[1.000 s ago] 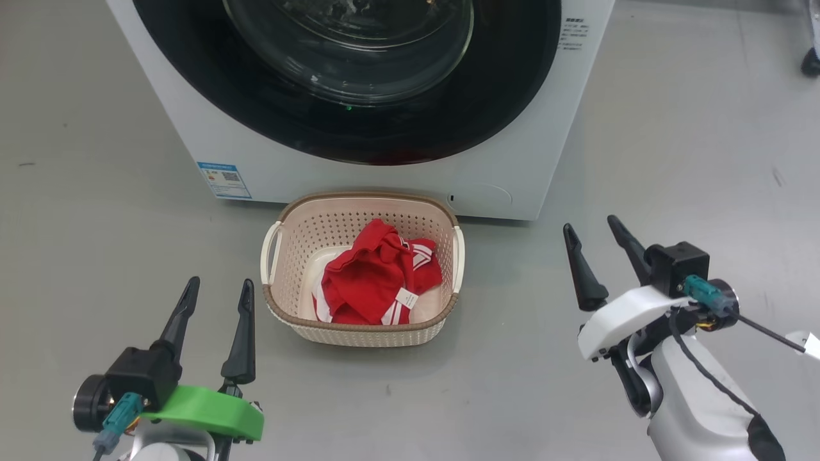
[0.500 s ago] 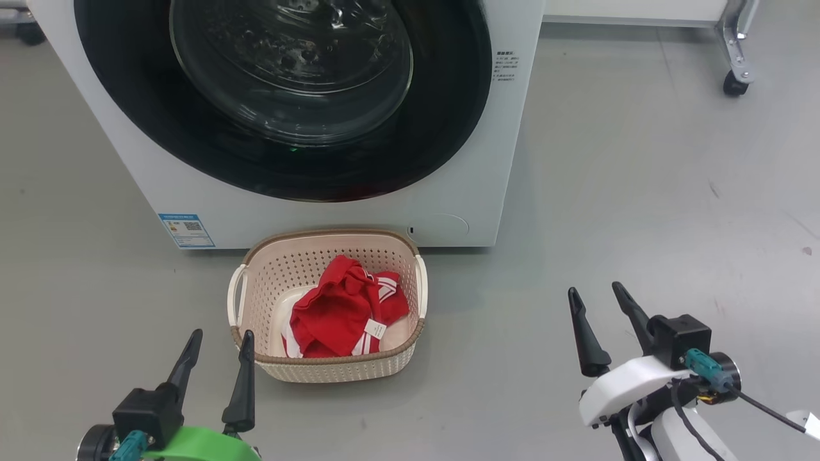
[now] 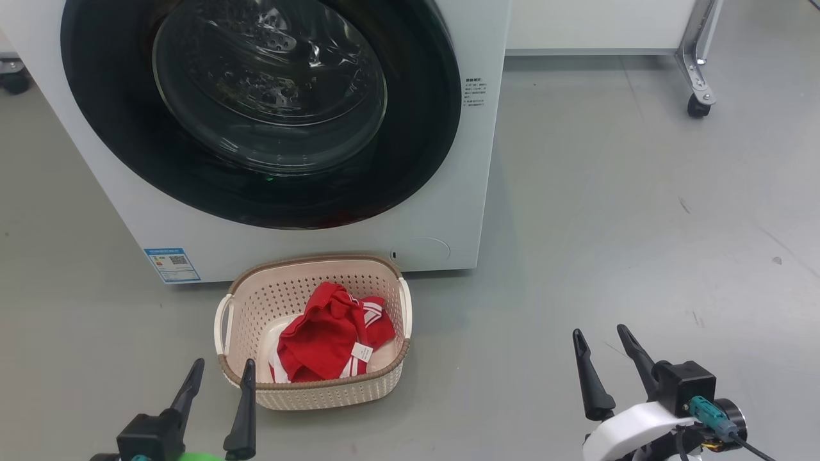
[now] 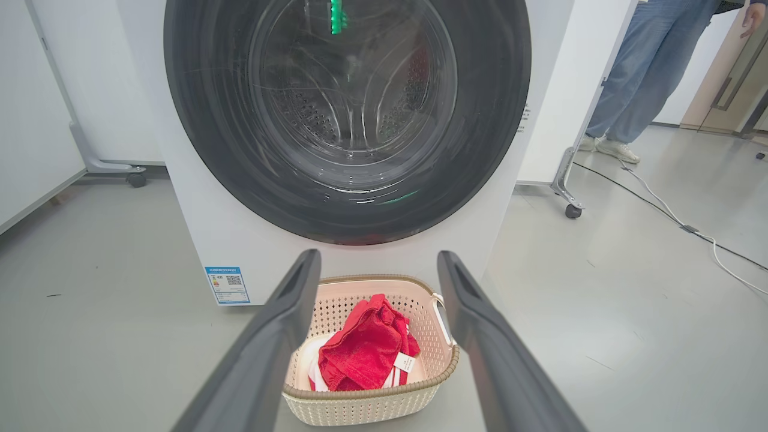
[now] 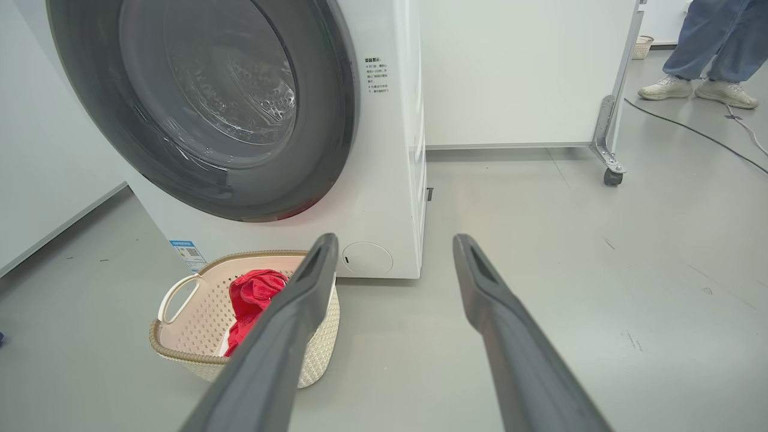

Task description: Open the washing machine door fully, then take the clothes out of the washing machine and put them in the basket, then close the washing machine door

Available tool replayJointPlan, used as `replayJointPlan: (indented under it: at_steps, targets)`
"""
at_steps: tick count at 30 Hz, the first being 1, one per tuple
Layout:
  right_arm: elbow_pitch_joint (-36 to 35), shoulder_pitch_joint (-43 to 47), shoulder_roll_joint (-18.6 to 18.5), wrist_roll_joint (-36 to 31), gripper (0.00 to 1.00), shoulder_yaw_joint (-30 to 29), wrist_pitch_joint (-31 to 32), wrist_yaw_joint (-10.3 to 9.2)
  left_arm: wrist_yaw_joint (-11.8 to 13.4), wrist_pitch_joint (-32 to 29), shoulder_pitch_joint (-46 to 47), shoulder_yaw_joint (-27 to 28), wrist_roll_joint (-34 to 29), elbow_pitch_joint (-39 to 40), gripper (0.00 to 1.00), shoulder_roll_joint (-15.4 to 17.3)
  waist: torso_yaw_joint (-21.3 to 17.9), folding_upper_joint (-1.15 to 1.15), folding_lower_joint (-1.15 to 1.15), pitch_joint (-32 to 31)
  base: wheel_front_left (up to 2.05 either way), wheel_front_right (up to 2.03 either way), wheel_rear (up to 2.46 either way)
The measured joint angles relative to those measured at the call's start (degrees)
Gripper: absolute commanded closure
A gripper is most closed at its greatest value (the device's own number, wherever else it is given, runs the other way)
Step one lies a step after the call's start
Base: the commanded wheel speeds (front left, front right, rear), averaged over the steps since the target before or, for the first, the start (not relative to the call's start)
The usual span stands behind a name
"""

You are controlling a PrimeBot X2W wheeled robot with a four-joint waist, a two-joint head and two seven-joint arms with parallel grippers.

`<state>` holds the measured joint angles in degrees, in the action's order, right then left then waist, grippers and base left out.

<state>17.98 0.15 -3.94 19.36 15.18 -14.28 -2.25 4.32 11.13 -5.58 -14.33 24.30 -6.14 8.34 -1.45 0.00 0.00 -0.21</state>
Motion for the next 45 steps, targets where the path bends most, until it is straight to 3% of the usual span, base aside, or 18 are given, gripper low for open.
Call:
replayJointPlan:
  at_steps: [43, 44, 45]
  targets:
    - [-9.7, 6.8, -1.0, -0.2, 0.0, -0.2, 0.9, -1.94, 1.2, -1.0, -2.7, -0.5, -0.8, 3.3, 0.0, 0.2, 0.2, 0.0, 0.0, -0.4, 0.0, 0.0, 0.0]
    - [-9.1, 6.8, -0.9, -0.2, 1.0, -0.2, 0.9, -1.93, 1.2, -1.0, -2.7, -0.6, -0.8, 2.7, 1.0, 0.0, 0.2, 0.0, 0.0, -0.4, 0.0, 0.0, 0.0]
    - [-8.5, 7.1, -0.8, -0.2, 1.0, -0.1, 0.9, -1.93, 1.2, -1.0, -2.9, -0.8, -0.8, 2.1, 1.0, -0.3, 0.2, 0.0, 0.0, -0.4, 0.0, 0.0, 0.0]
